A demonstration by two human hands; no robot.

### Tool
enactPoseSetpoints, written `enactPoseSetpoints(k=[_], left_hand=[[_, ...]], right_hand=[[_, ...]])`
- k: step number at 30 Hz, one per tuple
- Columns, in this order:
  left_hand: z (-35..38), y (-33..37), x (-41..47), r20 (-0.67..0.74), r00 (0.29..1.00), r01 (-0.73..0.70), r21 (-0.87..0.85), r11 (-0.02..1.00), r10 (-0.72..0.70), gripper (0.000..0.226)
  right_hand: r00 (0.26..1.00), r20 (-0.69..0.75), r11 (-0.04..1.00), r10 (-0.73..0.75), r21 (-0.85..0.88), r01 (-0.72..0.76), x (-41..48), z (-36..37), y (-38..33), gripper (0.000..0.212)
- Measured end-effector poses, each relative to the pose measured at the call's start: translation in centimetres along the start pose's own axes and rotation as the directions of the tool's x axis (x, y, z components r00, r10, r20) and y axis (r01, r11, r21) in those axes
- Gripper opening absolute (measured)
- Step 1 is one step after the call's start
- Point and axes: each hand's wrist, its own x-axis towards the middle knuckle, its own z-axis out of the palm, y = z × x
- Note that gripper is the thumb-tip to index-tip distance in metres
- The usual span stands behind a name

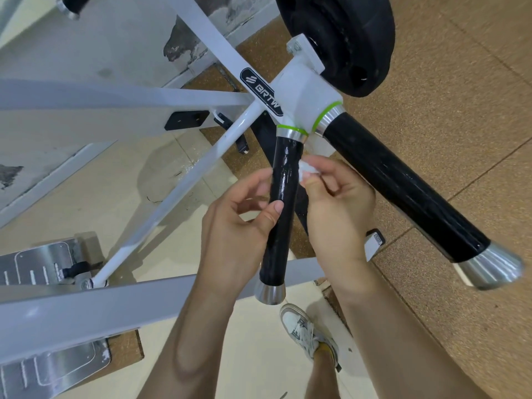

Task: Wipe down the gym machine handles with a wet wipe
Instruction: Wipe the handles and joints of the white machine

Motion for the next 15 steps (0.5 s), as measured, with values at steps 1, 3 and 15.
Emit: enactPoseSetpoints(k=[1,3,15], left_hand=[[0.0,0.0,-0.1,0.006,1.0,0.002,-0.005,1.0,-0.002,0.046],[0.0,0.0,-0.1,0.007,1.0,0.007,-0.013,1.0,-0.007,0.047],[0.3,-0.7,0.1,-0.032,0.999,0.035,-0.068,0.997,-0.037,0.041]], right_hand=[[1.0,0.003,0.999,-0.029,-0.029,0.029,-0.3,0.0,0.2,0.032],[0.988,0.07,0.982,-0.137,-0.123,0.145,-1.9,-0.7,1.2,0.029],[0.958,0.105,0.937,-0.266,-0.203,0.283,-3.5,-1.6,2.9,0.026]])
